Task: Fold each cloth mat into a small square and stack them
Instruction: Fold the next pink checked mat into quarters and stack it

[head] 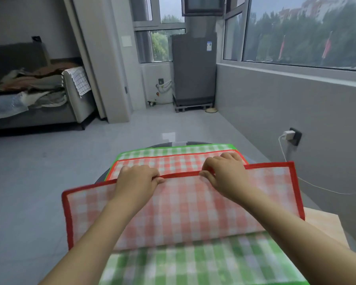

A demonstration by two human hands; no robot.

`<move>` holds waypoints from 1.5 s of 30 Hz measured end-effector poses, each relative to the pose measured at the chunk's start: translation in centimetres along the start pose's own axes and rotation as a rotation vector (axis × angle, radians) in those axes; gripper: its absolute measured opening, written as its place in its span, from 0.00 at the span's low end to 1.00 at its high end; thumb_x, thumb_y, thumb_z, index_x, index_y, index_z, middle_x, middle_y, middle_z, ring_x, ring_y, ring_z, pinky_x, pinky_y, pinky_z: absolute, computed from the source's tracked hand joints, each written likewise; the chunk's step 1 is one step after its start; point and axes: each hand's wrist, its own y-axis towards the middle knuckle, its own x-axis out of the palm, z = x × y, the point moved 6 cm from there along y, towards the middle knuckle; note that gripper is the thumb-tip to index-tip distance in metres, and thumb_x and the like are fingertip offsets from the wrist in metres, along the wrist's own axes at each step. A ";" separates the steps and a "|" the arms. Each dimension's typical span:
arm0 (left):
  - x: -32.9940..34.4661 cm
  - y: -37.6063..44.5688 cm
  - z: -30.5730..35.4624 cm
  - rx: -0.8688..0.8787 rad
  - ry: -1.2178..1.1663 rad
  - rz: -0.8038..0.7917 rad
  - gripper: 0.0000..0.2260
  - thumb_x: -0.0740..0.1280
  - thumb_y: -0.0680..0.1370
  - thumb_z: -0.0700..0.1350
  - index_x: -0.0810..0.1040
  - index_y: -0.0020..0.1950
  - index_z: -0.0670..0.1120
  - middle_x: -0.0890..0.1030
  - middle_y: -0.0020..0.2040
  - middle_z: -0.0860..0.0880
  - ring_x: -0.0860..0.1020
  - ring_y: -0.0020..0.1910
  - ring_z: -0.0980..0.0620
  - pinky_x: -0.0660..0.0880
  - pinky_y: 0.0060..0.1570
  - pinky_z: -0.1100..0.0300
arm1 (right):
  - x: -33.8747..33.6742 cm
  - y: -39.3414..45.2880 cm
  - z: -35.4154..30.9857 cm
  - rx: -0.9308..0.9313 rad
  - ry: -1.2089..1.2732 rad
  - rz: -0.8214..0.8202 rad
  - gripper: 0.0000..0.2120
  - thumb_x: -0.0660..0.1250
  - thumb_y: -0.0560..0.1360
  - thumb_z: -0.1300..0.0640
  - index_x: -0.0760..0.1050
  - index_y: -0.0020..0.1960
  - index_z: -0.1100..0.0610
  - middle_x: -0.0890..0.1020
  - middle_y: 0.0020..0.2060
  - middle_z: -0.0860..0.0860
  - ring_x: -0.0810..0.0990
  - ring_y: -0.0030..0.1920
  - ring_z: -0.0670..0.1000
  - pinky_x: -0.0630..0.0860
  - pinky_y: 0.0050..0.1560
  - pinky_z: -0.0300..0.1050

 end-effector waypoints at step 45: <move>12.1 -5.1 3.6 -0.027 -0.122 -0.417 0.25 0.42 0.80 0.60 0.38 0.76 0.58 0.36 0.77 0.50 0.34 0.75 0.52 0.32 0.72 0.54 | 10.3 -7.1 3.9 0.089 0.009 -0.513 0.39 0.26 0.65 0.33 0.39 0.75 0.42 0.40 0.75 0.43 0.35 0.73 0.44 0.34 0.73 0.44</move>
